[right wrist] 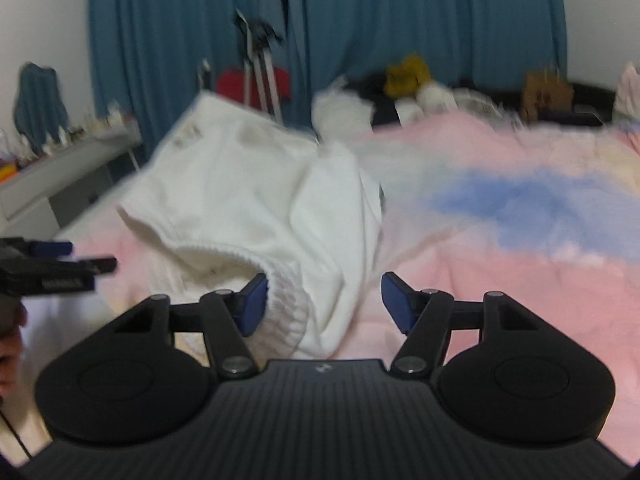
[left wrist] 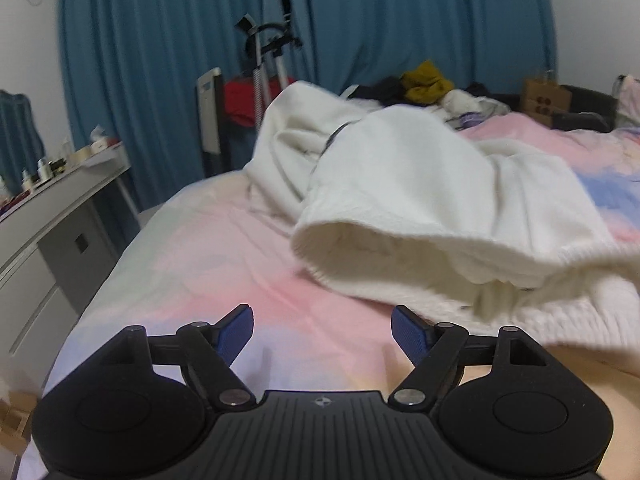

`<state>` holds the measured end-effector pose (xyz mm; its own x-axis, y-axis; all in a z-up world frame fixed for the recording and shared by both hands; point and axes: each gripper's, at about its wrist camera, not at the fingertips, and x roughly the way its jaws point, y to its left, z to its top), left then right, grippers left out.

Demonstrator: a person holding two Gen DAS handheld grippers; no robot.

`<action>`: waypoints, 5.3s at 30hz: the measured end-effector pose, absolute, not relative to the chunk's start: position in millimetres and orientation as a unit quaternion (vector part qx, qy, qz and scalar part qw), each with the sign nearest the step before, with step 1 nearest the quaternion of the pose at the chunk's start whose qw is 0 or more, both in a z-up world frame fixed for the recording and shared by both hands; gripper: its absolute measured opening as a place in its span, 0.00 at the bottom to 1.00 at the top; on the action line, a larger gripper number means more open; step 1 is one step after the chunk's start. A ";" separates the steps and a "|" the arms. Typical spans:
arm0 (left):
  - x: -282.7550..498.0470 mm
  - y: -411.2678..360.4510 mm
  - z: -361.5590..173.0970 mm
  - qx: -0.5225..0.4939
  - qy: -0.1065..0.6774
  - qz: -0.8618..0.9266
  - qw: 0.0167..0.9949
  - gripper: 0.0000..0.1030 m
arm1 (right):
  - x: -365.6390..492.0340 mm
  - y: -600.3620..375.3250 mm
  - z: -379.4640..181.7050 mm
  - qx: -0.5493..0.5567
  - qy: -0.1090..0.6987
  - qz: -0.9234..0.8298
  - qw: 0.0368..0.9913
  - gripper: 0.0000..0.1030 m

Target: Fold clothes

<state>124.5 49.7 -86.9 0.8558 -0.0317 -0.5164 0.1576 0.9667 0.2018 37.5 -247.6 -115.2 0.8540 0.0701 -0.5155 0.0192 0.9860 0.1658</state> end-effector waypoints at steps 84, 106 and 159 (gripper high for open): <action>108.5 17.6 20.3 0.011 0.227 -0.096 0.969 0.78 | 18.2 -230.1 -22.8 0.090 0.181 0.143 0.969 0.93; 301.0 -199.8 -26.9 0.184 0.263 -0.154 0.934 0.05 | 86.8 -353.5 -114.1 0.216 0.205 0.050 0.953 0.51; 13.5 -84.7 -117.5 -0.043 0.325 -0.411 0.851 0.06 | 181.4 -364.9 -119.7 0.298 0.231 0.058 0.924 0.05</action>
